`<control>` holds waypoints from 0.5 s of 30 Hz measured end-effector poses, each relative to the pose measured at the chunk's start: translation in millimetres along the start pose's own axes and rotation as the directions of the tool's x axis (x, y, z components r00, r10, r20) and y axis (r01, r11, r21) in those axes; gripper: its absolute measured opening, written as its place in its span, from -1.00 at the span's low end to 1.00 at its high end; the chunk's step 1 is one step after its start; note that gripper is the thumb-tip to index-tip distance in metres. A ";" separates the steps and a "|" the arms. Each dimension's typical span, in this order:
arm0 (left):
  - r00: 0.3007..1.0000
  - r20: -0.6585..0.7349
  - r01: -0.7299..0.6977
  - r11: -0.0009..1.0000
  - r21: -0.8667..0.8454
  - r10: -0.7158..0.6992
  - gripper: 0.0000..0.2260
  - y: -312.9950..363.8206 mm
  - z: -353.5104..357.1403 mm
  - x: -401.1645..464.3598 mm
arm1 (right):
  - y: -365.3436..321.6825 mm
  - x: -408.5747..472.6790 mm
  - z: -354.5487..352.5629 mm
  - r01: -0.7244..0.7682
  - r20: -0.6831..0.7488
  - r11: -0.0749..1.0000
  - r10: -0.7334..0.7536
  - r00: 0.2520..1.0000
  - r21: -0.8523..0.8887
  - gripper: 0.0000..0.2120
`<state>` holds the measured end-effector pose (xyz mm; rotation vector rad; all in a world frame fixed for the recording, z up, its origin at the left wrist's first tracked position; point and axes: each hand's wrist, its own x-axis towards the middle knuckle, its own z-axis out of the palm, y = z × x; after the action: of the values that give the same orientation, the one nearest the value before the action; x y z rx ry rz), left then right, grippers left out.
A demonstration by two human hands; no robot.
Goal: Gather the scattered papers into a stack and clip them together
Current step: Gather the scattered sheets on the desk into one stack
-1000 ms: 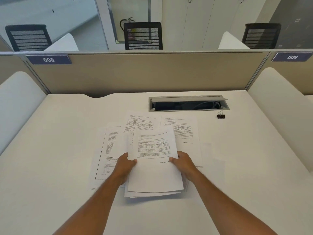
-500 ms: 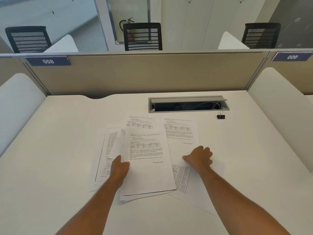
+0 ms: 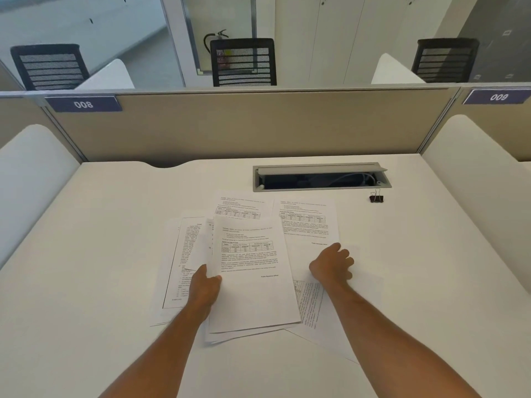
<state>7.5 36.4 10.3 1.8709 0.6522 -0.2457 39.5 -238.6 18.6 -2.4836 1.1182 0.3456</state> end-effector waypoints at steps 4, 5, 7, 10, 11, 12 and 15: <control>1.000 0.002 -0.002 1.000 0.010 0.002 -0.65 0.7 -0.8 -3.4 | 1.6 -0.5 -0.1 0.030 -0.006 0.999 -0.029 1.000 0.045 -0.33; 1.000 0.004 0.000 1.000 0.013 0.000 -0.64 1.1 -1.0 -4.0 | 2.6 -0.4 0.1 0.044 -0.004 0.998 -0.044 0.999 0.050 -0.33; 1.000 0.007 0.003 1.000 0.013 -0.003 -0.64 1.1 -2.1 -5.0 | 3.8 -0.2 0.0 0.053 -0.001 0.996 -0.053 0.999 0.077 -0.31; 1.000 0.014 -0.002 1.000 0.012 0.001 -0.64 1.2 -2.7 -6.2 | 3.9 0.8 -3.7 0.011 0.009 0.994 -0.012 1.000 0.108 -0.29; 1.000 0.016 -0.001 1.000 0.011 0.001 -0.64 1.7 -2.8 -6.8 | 4.2 1.3 -4.8 0.001 0.007 0.995 -0.002 1.000 0.100 -0.29; 1.000 0.017 -0.002 1.000 0.008 0.002 -0.63 2.1 -2.9 -6.9 | 4.6 2.1 -4.7 -0.003 0.004 0.996 0.003 1.000 0.094 -0.29; 1.000 0.017 -0.001 1.000 0.002 0.001 -0.64 2.9 -2.5 -8.2 | 6.5 1.8 -2.5 0.013 -0.016 0.993 -0.011 1.000 0.116 -0.30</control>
<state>1.9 35.3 17.3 1.8689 0.6399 -0.2617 35.9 -244.9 18.5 -2.3942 1.0965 0.2516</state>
